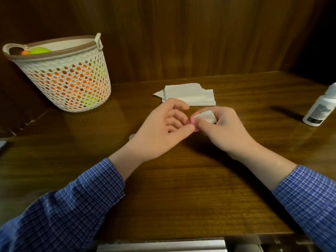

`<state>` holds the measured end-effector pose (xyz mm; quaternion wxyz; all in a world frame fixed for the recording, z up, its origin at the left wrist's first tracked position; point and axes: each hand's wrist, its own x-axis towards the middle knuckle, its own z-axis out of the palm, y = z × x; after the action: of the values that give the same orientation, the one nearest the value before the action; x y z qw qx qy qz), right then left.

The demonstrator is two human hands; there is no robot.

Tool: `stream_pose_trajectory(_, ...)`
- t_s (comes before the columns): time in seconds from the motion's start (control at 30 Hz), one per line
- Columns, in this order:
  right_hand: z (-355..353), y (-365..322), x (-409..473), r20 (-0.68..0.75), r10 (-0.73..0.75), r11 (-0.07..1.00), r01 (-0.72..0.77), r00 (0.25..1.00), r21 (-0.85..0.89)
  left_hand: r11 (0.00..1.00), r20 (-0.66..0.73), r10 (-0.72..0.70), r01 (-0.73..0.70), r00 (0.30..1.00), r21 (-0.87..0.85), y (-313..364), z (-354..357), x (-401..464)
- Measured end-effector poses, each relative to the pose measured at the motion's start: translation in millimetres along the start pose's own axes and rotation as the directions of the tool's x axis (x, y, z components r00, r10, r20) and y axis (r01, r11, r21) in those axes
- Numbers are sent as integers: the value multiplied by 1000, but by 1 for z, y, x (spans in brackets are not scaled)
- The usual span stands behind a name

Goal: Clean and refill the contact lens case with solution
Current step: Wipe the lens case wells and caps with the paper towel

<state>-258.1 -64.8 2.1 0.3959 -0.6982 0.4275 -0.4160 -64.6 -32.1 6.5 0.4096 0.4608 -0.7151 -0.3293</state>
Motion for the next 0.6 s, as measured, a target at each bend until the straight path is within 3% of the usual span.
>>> stream_pose_trajectory(0.1,0,-2,3,99,246,940,-262,964,220,973,-58,147,-134,987,188,-5,8,-3)
stream_pose_trajectory(0.23,0,0,5,180,308,882,-351,934,313,955,-98,178,-148,979,258,-8,11,-1)
stream_pose_trajectory(0.43,1,3,2,99,222,954,-237,970,186,964,-10,97,-91,995,250,-8,7,0)
stream_pose_trajectory(0.6,4,4,-2,-72,-47,993,39,996,-108,991,14,-14,12,1000,136,-5,4,-2)
